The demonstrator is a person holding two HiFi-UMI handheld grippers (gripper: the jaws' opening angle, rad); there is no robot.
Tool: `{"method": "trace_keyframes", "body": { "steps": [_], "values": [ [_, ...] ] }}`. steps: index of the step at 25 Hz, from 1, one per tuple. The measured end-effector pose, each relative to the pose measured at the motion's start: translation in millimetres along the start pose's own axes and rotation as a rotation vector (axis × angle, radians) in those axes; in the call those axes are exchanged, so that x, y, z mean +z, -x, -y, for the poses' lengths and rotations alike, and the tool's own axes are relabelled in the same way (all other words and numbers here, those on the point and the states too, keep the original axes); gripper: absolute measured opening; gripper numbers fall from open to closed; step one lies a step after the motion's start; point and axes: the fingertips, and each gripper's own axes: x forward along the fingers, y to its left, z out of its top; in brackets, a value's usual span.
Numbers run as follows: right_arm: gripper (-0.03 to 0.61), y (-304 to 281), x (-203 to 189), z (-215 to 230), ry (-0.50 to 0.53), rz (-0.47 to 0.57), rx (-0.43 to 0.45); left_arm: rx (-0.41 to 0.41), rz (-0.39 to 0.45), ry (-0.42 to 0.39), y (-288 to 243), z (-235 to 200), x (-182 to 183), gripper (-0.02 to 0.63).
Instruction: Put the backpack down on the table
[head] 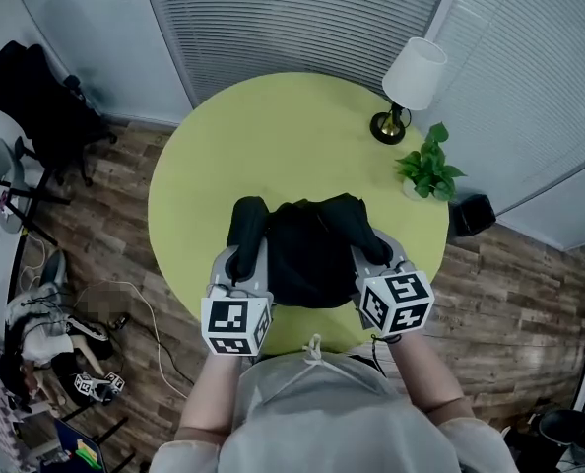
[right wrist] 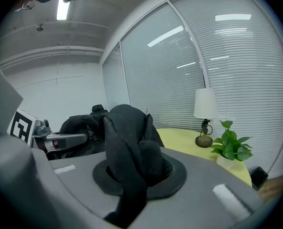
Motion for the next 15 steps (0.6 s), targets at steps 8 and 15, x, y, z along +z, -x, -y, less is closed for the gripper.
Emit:
{"method": "trace_keyframes", "body": {
  "steps": [8, 15],
  "values": [
    [0.046, -65.8, 9.8, 9.8, 0.005, -0.013, -0.021, -0.007, -0.011, 0.005, -51.8, -46.8, -2.6, 0.028],
    [0.046, -104.5, 6.4, 21.3, 0.011, -0.025, -0.023, -0.003, -0.035, -0.009, -86.9, -67.4, -13.6, 0.028]
  ]
}}
